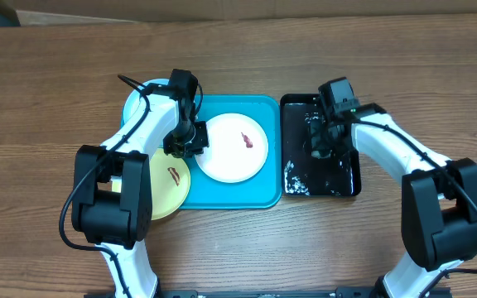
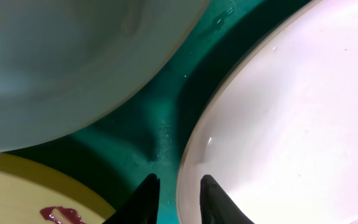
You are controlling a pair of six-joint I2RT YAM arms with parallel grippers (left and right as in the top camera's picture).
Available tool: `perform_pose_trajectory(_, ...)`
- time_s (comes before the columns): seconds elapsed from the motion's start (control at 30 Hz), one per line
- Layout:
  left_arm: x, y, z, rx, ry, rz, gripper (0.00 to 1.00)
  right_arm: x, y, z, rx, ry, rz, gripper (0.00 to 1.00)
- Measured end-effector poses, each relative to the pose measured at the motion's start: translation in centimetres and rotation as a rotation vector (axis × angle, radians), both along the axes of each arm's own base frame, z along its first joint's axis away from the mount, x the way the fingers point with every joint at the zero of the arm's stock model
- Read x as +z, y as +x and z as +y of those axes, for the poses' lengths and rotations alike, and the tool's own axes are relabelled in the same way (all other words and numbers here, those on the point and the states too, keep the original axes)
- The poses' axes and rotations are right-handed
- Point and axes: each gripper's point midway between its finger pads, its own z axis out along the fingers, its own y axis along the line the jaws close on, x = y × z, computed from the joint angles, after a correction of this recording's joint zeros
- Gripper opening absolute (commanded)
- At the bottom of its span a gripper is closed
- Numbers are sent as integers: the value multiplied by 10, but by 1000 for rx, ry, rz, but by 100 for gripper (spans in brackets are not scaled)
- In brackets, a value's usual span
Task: Clean dirty plates on tray and stack at the side
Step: 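Grasp the green sponge with the right gripper and lift it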
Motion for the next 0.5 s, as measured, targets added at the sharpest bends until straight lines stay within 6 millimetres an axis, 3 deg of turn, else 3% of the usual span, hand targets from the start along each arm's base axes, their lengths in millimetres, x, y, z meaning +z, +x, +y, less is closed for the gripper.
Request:
perform_pose_trajectory(0.27, 0, 0, 0, 0, 0, 0, 26, 54, 4, 3, 4, 23, -47, 4)
perform_pose_trajectory(0.5, 0, 0, 0, 0, 0, 0, 6, 57, -1, 12, 22, 78, -30, 4)
